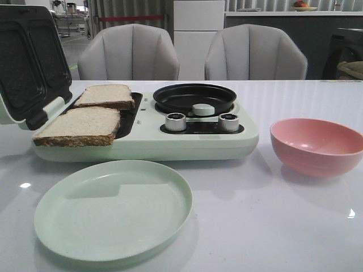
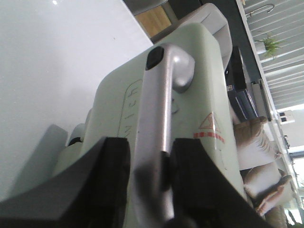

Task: Make breakfast with bread and shrimp
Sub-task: 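Swing the lid down over the bread with the left gripper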

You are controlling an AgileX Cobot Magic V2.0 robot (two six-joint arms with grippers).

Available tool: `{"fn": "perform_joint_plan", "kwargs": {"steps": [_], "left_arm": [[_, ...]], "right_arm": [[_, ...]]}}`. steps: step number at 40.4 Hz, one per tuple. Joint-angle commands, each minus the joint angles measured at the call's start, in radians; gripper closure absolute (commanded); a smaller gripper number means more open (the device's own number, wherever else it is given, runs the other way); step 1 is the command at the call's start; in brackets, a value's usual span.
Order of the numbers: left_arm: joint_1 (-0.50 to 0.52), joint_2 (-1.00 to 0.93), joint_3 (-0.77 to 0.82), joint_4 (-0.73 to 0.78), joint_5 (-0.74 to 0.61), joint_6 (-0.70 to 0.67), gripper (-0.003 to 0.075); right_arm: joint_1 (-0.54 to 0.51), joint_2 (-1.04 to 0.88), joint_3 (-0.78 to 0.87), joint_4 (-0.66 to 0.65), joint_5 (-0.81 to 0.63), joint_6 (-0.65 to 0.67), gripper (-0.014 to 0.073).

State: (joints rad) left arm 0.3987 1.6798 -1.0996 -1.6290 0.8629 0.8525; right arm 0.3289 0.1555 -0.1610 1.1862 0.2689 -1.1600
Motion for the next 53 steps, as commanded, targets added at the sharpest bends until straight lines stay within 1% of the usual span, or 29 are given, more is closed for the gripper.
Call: {"fn": "perform_joint_plan", "kwargs": {"steps": [1,8,13,14,20,22,26,29,30,34,39,42,46,53], "left_arm": [[-0.012,-0.010,-0.026,-0.050,0.060,0.023,0.0444],[-0.054,0.012,-0.026,-0.112,0.126,0.075,0.0451],[-0.102,0.012,-0.033,-0.166,0.166,0.177,0.0451],[-0.134,0.012,-0.039,-0.181,0.187,0.232,0.0451],[-0.229,0.012,-0.074,-0.181,0.213,0.278,0.0451],[-0.276,0.012,-0.085,-0.176,0.211,0.301,0.0451],[-0.367,0.012,-0.092,-0.167,0.150,0.359,0.0447],[-0.433,0.012,-0.092,-0.136,0.056,0.390,0.0442],[-0.453,0.012,-0.092,-0.109,0.005,0.394,0.0433],[-0.547,0.012,-0.092,0.018,-0.198,0.394,0.0360],[-0.628,0.012,-0.092,0.133,-0.337,0.394,0.0282],[-0.647,0.012,-0.092,0.138,-0.363,0.394,0.0278],[-0.654,0.012,-0.092,0.138,-0.365,0.394,0.0279],[-0.654,0.012,-0.092,0.138,-0.334,0.388,0.0279]], "right_arm": [[-0.009,0.007,-0.027,0.016,-0.042,-0.008,-0.0032],[-0.009,0.007,-0.027,0.016,-0.042,-0.008,-0.0032],[-0.009,0.007,-0.027,0.016,-0.042,-0.008,-0.0032],[-0.009,0.007,-0.027,0.016,-0.042,-0.008,-0.0032],[-0.009,0.007,-0.027,0.016,-0.042,-0.008,-0.0032],[-0.009,0.007,-0.027,0.016,-0.042,-0.008,-0.0032],[-0.009,0.007,-0.027,0.016,-0.042,-0.008,-0.0032],[-0.009,0.007,-0.027,0.016,-0.042,-0.008,-0.0032],[-0.009,0.007,-0.027,0.016,-0.042,-0.008,-0.0032],[-0.009,0.007,-0.027,0.016,-0.042,-0.008,-0.0032],[-0.009,0.007,-0.027,0.016,-0.042,-0.008,-0.0032],[-0.009,0.007,-0.027,0.016,-0.042,-0.008,-0.0032],[-0.009,0.007,-0.027,0.016,-0.042,-0.008,-0.0032],[-0.009,0.007,-0.027,0.016,-0.042,-0.008,-0.0032]]}}
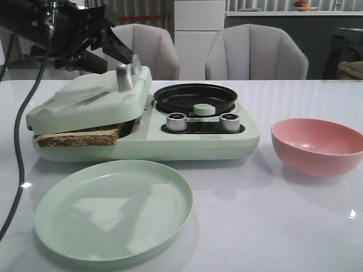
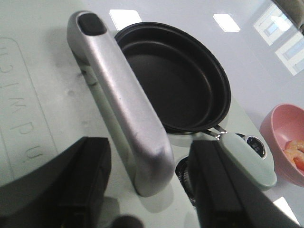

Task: Make breakfast with bread and shrimp

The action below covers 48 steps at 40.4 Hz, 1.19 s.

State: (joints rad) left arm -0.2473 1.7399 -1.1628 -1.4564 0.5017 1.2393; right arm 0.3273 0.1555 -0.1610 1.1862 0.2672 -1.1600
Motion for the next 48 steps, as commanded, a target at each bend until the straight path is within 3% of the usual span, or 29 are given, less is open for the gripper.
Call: {"fn": "perform_joint_plan", "kwargs": {"steps": [1,12,23,31,38,48], "left_arm": [[-0.008,-0.048,-0.029,-0.034,0.033,0.001,0.0279],[-0.008,-0.082,-0.029,0.062,0.059,-0.020,0.0281],[-0.008,-0.204,-0.030,0.358,0.025,-0.188,0.0287],[-0.008,-0.359,-0.030,0.625,0.057,-0.355,0.0388],[-0.008,-0.502,-0.015,0.768,0.125,-0.473,0.0411],[-0.008,-0.700,0.088,0.864,0.140,-0.526,0.0595]], "right_arm": [[-0.007,0.007,-0.027,0.016,-0.040,-0.008,-0.0032],[-0.007,0.007,-0.027,0.016,-0.040,-0.008,-0.0032],[-0.007,0.007,-0.027,0.016,-0.040,-0.008,-0.0032],[-0.007,0.007,-0.027,0.016,-0.040,-0.008,-0.0032],[-0.007,0.007,-0.027,0.016,-0.040,-0.008,-0.0032],[-0.007,0.007,-0.027,0.016,-0.040,-0.008,-0.0032]]}}
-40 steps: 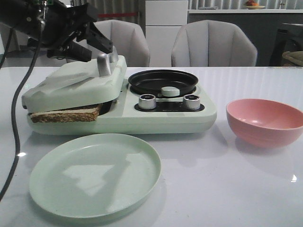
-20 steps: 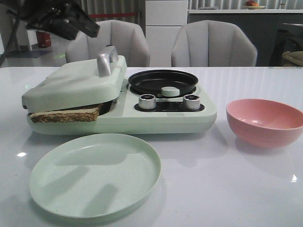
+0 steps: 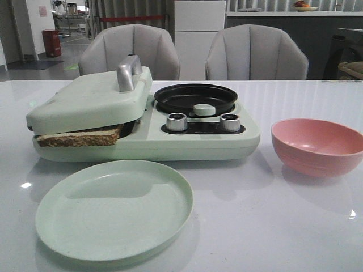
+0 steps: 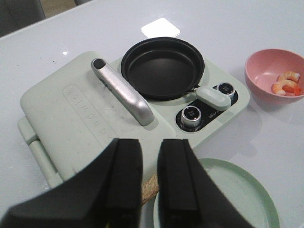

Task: Make breakfast with bread and shrimp

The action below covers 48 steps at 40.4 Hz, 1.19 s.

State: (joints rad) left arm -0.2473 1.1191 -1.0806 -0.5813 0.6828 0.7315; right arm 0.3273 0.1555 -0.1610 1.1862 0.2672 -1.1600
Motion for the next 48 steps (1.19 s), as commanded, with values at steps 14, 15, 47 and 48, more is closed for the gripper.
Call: {"fn": "perform_joint_plan", "kwargs": {"steps": [14,15,47,48], "left_arm": [[-0.008,-0.349,0.243,-0.004,-0.102,-0.034,0.0685],[-0.008,-0.365,0.263,-0.002,-0.113,-0.034,0.0686],[-0.008,-0.830,0.733,-0.012,-0.328,-0.069,0.0685],[-0.008,-0.834,0.733,-0.012,-0.326,-0.069,0.0685]], "right_arm": [[-0.007,0.007,-0.027,0.016,-0.040,-0.008,-0.0032],[-0.007,0.007,-0.027,0.016,-0.040,-0.008,-0.0032],[-0.007,0.007,-0.027,0.016,-0.086,-0.008,-0.0032],[-0.007,0.007,-0.027,0.016,-0.086,-0.008,-0.0032]]}}
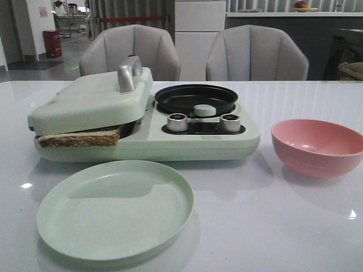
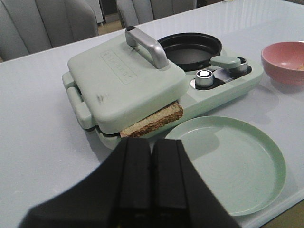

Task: Make breakfast with bread and shrimp

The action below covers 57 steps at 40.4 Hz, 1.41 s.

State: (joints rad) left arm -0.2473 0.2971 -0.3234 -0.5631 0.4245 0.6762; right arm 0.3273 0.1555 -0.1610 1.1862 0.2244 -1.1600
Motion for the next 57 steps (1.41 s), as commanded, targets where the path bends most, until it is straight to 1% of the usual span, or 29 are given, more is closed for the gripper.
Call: {"fn": "perform_joint_plan", "kwargs": {"steps": [1,9,16,23,29,37,43,47,54,57], "left_arm": [[-0.008,-0.021,-0.024,-0.030,-0.059,-0.013,0.0685],[-0.008,-0.042,-0.022,-0.030,-0.065,-0.013,0.0687],[-0.008,-0.042,-0.022,-0.030,-0.065,-0.013,0.0687],[-0.008,-0.042,-0.022,-0.030,-0.065,-0.013,0.0687],[-0.008,-0.042,-0.022,-0.030,-0.065,-0.013,0.0687],[-0.008,-0.042,-0.022,-0.030,-0.065,-0.013,0.0687],[-0.008,-0.042,-0.022,-0.030,-0.065,-0.013,0.0687],[-0.008,-0.042,-0.022,-0.030,-0.065,-0.013,0.0687],[-0.008,-0.042,-0.022,-0.030,-0.065,-0.013,0.0687],[-0.008,-0.042,-0.022,-0.030,-0.065,-0.013,0.0687]], "right_arm": [[-0.007,0.007,-0.027,0.016,-0.043,-0.008,-0.0032],[-0.007,0.008,-0.027,0.017,-0.044,-0.008,-0.0032],[-0.007,0.008,-0.031,0.040,-0.076,-0.008,-0.0032],[-0.007,0.037,-0.104,0.059,-0.111,-0.008,-0.0032],[-0.007,0.158,-0.215,0.058,-0.102,-0.008,-0.0032],[-0.007,0.432,-0.349,0.058,-0.037,-0.008,-0.0032],[-0.007,0.613,-0.435,0.056,-0.079,-0.008,-0.0032],[-0.007,0.685,-0.483,0.033,-0.111,-0.009,-0.0032],[-0.007,0.743,-0.525,0.021,-0.113,-0.009,-0.0032],[-0.007,0.741,-0.536,-0.029,-0.124,-0.016,-0.0032]]}}
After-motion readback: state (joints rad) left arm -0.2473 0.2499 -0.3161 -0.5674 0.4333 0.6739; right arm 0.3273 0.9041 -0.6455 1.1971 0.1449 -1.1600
